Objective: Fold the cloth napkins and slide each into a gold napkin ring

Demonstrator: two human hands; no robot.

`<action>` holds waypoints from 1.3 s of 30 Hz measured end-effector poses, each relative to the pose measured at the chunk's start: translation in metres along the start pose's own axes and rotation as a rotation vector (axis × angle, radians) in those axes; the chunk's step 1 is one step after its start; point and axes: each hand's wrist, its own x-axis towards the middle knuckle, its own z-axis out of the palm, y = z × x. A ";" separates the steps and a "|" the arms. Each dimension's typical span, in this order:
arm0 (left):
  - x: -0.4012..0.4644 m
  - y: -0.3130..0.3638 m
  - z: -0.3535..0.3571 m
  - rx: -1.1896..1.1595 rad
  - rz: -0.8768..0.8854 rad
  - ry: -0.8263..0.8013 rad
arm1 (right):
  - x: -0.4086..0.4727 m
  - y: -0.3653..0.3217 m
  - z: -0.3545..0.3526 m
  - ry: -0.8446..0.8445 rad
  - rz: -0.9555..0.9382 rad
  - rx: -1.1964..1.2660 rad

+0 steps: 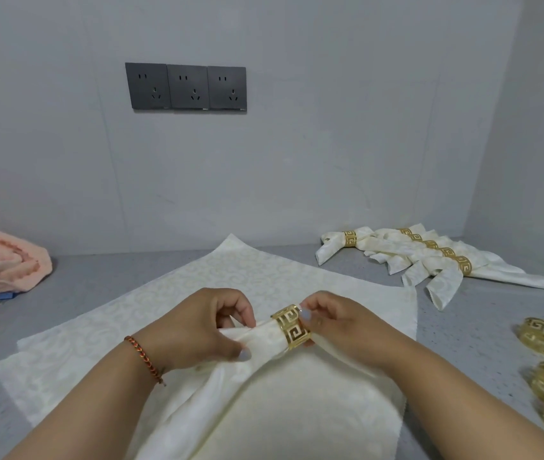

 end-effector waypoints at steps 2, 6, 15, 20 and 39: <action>-0.001 -0.001 0.001 -0.007 -0.001 0.014 | 0.002 0.001 0.005 0.038 0.029 -0.049; -0.002 -0.003 0.001 -0.077 -0.013 0.050 | 0.000 -0.003 0.007 0.062 0.078 0.093; 0.000 -0.004 0.006 -0.131 -0.047 0.001 | 0.001 -0.004 0.010 0.137 0.133 0.129; 0.013 0.015 0.008 -0.275 -0.132 -0.284 | -0.001 -0.007 0.008 0.116 0.138 0.193; 0.031 0.018 0.009 0.013 -0.163 -0.124 | 0.000 0.004 -0.016 0.258 0.061 0.233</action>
